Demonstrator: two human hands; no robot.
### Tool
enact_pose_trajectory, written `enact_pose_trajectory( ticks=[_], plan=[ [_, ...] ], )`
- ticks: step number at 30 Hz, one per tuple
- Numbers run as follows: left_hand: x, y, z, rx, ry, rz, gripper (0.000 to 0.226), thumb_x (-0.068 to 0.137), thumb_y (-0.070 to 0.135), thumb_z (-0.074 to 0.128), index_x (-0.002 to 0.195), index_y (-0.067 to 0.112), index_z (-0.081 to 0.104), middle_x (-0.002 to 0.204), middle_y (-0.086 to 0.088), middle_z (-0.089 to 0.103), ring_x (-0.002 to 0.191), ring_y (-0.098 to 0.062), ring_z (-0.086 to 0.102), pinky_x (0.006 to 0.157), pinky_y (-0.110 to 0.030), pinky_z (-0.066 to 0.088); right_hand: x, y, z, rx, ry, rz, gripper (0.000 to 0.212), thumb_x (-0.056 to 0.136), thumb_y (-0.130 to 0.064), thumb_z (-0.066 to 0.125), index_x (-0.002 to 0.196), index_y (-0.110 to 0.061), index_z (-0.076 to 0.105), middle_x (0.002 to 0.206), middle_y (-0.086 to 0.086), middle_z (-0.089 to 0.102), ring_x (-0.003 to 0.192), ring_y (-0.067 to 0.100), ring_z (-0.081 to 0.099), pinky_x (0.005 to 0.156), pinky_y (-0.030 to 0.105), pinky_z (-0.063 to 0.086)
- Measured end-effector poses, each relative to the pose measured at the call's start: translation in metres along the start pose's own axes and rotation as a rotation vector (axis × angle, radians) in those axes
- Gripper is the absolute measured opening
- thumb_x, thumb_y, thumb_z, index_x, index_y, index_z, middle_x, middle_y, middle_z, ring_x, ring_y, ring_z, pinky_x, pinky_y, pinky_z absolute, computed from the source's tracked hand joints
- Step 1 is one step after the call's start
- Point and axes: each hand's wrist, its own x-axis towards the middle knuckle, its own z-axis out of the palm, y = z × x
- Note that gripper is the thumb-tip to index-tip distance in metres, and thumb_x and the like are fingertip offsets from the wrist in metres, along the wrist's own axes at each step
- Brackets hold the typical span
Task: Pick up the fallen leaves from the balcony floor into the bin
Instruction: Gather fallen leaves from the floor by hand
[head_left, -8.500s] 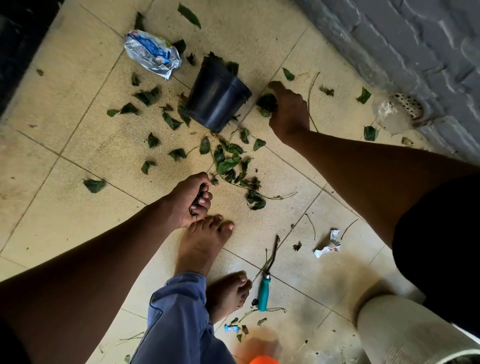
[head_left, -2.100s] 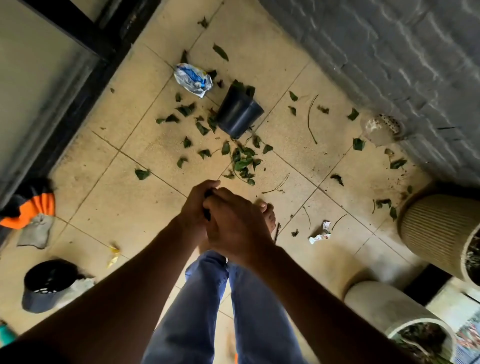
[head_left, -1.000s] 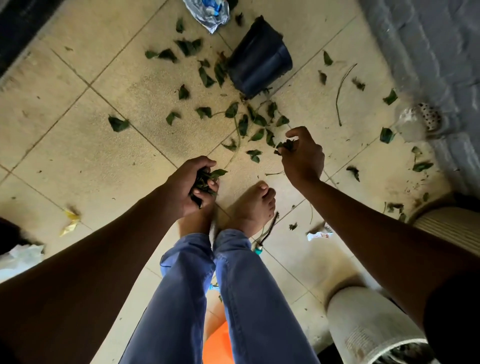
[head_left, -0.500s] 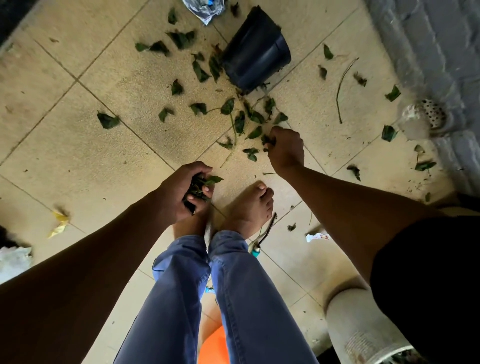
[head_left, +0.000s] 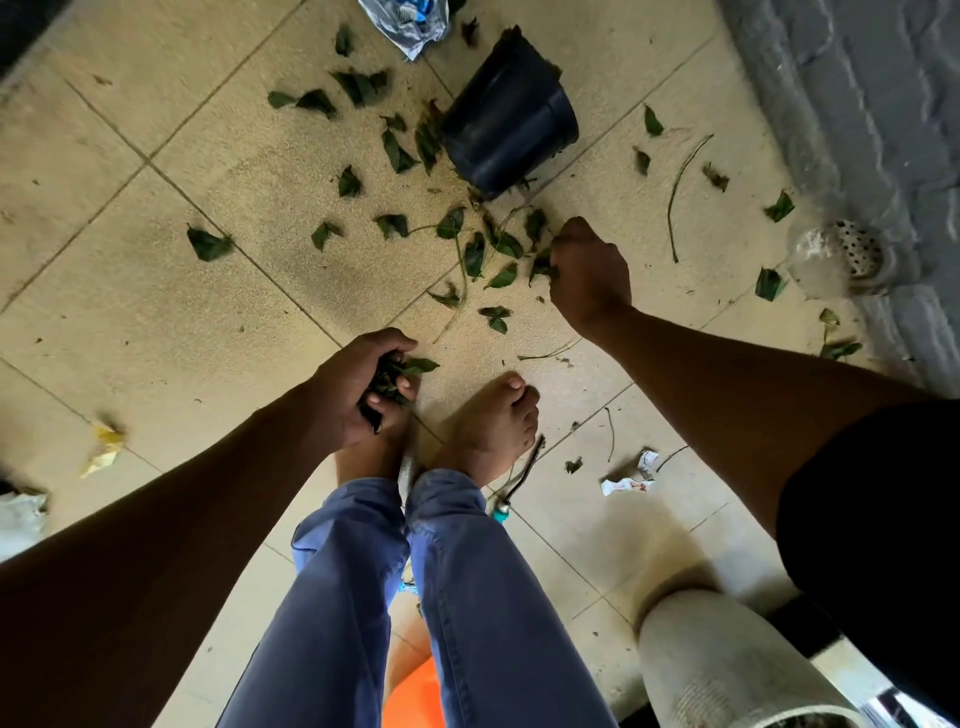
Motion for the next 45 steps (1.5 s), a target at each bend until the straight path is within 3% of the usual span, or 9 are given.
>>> enact_pose_trajectory(
  ticks=[8, 14, 20, 23, 29, 31, 35, 38, 45],
  plan=[
    [-0.003, 0.007, 0.011, 0.0, 0.038, 0.01, 0.026, 0.087, 0.023, 0.064, 0.074, 0.021, 0.041, 0.081, -0.005, 0.046, 0.054, -0.007, 0.04, 0.028, -0.013, 0.023, -0.002, 0.008, 0.007, 0.039, 0.015, -0.05, 0.069, 0.083, -0.006, 0.075, 0.141, -0.013, 0.039, 0.118, 0.019, 0.055, 0.09, 0.044, 0.067, 0.073, 0.046, 0.057],
    [-0.001, 0.011, 0.006, -0.003, 0.016, 0.003, 0.029, 0.086, 0.023, 0.066, 0.073, 0.021, 0.04, 0.084, -0.007, 0.045, 0.055, -0.008, 0.041, 0.028, -0.014, 0.024, 0.0, -0.001, 0.017, 0.088, 0.051, -0.092, 0.054, 0.089, -0.023, 0.076, 0.133, -0.013, 0.048, 0.122, 0.021, 0.046, 0.09, 0.04, 0.065, 0.071, 0.042, 0.058],
    [-0.002, 0.011, 0.002, 0.02, -0.003, 0.004, 0.024, 0.087, 0.023, 0.063, 0.079, 0.02, 0.041, 0.085, -0.008, 0.048, 0.053, -0.007, 0.041, 0.028, -0.014, 0.024, 0.002, -0.01, 0.028, 0.141, 0.072, -0.006, 0.033, 0.088, -0.005, 0.071, 0.118, -0.014, 0.058, 0.124, 0.017, 0.044, 0.093, 0.034, 0.063, 0.078, 0.042, 0.06],
    [-0.002, 0.01, 0.001, 0.013, -0.024, -0.001, 0.024, 0.085, 0.024, 0.065, 0.086, 0.02, 0.042, 0.086, -0.007, 0.047, 0.053, -0.007, 0.041, 0.028, -0.014, 0.025, 0.002, -0.007, 0.028, 0.187, 0.038, 0.029, 0.036, 0.086, 0.004, 0.066, 0.117, -0.015, 0.064, 0.119, 0.014, 0.052, 0.095, 0.033, 0.063, 0.078, 0.034, 0.056],
    [0.0, 0.012, 0.004, -0.008, -0.014, -0.009, 0.025, 0.085, 0.024, 0.065, 0.08, 0.019, 0.041, 0.084, -0.007, 0.045, 0.054, -0.008, 0.041, 0.028, -0.014, 0.025, 0.005, 0.006, 0.013, 0.217, 0.083, 0.126, 0.021, 0.082, 0.004, 0.063, 0.1, -0.005, 0.071, 0.104, 0.018, 0.066, 0.091, 0.037, 0.065, 0.069, 0.03, 0.041],
    [0.002, 0.012, 0.005, -0.007, -0.015, -0.008, 0.027, 0.083, 0.024, 0.067, 0.082, 0.019, 0.041, 0.084, -0.006, 0.044, 0.055, -0.008, 0.042, 0.028, -0.014, 0.026, 0.01, 0.008, 0.005, 0.217, 0.125, 0.118, 0.022, 0.081, 0.003, 0.065, 0.101, -0.005, 0.068, 0.102, 0.016, 0.068, 0.093, 0.035, 0.066, 0.071, 0.032, 0.043],
    [0.004, 0.01, 0.009, -0.011, 0.043, 0.022, 0.029, 0.084, 0.022, 0.068, 0.073, 0.019, 0.041, 0.083, -0.006, 0.043, 0.055, -0.009, 0.043, 0.029, -0.014, 0.024, 0.017, 0.006, -0.009, 0.22, 0.152, -0.082, 0.056, 0.08, 0.007, 0.068, 0.128, -0.011, 0.048, 0.104, 0.014, 0.069, 0.096, 0.033, 0.068, 0.075, 0.036, 0.054],
    [0.004, 0.009, 0.012, -0.014, 0.055, 0.023, 0.029, 0.084, 0.022, 0.068, 0.073, 0.019, 0.042, 0.081, -0.005, 0.044, 0.054, -0.009, 0.044, 0.03, -0.013, 0.023, 0.027, 0.006, -0.009, 0.079, 0.104, -0.219, 0.08, 0.078, 0.007, 0.072, 0.147, -0.018, 0.042, 0.106, 0.018, 0.065, 0.093, 0.035, 0.066, 0.074, 0.038, 0.055],
    [0.001, 0.007, 0.013, -0.003, 0.058, 0.017, 0.027, 0.088, 0.023, 0.065, 0.074, 0.02, 0.043, 0.08, -0.003, 0.045, 0.054, -0.008, 0.043, 0.03, -0.012, 0.022, 0.023, 0.01, -0.004, 0.082, 0.073, 0.002, 0.03, 0.086, 0.004, 0.066, 0.113, -0.007, 0.061, 0.116, 0.021, 0.056, 0.097, 0.04, 0.064, 0.077, 0.038, 0.054]
  ],
)
